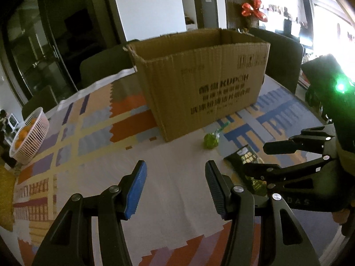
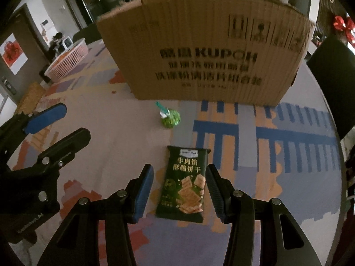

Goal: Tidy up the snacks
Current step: 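Grasp the green beef biscuit bag with the right tool while the left tool grasps the green lollipop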

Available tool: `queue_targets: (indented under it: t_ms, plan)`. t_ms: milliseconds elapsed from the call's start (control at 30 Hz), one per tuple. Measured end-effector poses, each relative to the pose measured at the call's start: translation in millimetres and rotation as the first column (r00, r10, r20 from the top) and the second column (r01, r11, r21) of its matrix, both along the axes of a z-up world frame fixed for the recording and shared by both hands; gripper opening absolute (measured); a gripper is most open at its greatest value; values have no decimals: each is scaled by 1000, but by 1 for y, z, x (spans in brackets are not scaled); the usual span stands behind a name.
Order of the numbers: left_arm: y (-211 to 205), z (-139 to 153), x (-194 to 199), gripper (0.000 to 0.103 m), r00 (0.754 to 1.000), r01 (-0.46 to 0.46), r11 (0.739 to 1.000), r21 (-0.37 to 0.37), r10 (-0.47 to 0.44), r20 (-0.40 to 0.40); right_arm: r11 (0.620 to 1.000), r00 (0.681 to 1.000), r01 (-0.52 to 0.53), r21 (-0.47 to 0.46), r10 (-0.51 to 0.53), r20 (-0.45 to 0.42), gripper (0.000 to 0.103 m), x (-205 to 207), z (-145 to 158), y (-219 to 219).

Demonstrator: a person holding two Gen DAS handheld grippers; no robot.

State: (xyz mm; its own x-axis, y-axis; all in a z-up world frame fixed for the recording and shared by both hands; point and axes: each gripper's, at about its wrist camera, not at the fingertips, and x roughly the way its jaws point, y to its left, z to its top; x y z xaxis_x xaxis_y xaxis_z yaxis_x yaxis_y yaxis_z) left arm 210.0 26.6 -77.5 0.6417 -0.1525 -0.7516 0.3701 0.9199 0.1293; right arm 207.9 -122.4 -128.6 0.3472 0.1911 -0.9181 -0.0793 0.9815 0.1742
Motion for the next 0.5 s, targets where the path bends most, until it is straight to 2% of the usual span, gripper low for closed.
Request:
queue_targets:
  t_ms: [500]
  plan:
    - [-5,-31,7,54,998,53,999,10,-52,-45,998,998,11,-60,-15,-63,50,9,-28,10]
